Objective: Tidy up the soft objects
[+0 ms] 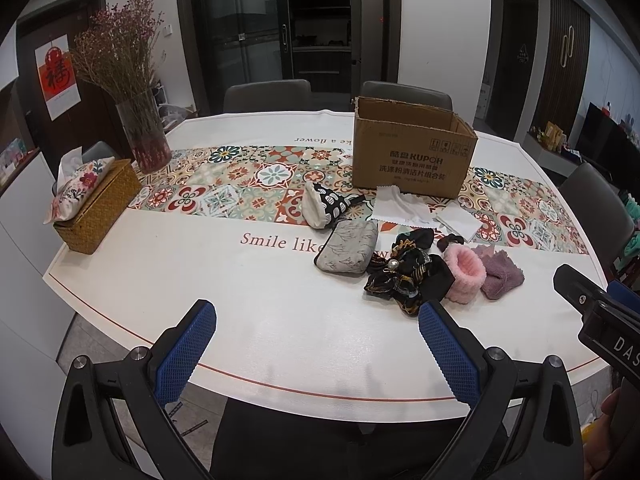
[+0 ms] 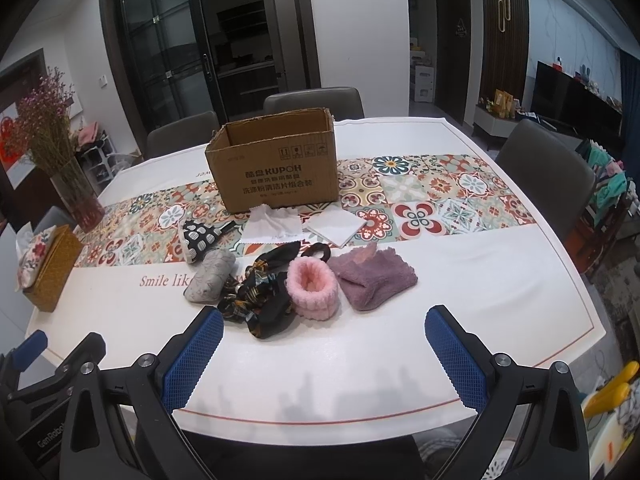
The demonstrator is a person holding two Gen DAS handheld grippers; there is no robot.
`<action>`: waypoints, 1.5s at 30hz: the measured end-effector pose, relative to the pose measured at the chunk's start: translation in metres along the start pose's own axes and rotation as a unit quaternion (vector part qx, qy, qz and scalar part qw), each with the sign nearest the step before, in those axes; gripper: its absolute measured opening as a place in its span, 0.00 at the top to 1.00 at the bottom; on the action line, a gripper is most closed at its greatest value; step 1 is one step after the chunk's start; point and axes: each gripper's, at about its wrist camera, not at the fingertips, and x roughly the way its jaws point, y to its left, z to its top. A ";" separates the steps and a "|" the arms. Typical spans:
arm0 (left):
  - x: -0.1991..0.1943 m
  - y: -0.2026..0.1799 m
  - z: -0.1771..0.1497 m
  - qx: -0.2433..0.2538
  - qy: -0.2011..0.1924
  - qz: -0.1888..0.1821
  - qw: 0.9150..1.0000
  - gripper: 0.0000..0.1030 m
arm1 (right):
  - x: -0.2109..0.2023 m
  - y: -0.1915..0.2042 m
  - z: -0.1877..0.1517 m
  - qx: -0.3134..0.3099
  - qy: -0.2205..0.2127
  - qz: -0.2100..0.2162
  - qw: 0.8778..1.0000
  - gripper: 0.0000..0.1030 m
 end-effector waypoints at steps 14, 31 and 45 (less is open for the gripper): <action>0.002 0.001 -0.001 0.002 0.001 0.003 1.000 0.00 | 0.000 -0.001 0.000 0.002 -0.002 -0.002 1.000 0.01; 0.033 -0.006 0.012 0.011 0.018 0.009 1.000 0.00 | 0.027 0.000 0.012 0.002 0.021 -0.003 1.000 0.01; 0.064 -0.017 0.023 0.023 0.037 0.003 0.999 0.00 | 0.058 -0.002 0.022 0.005 0.040 -0.010 0.999 0.01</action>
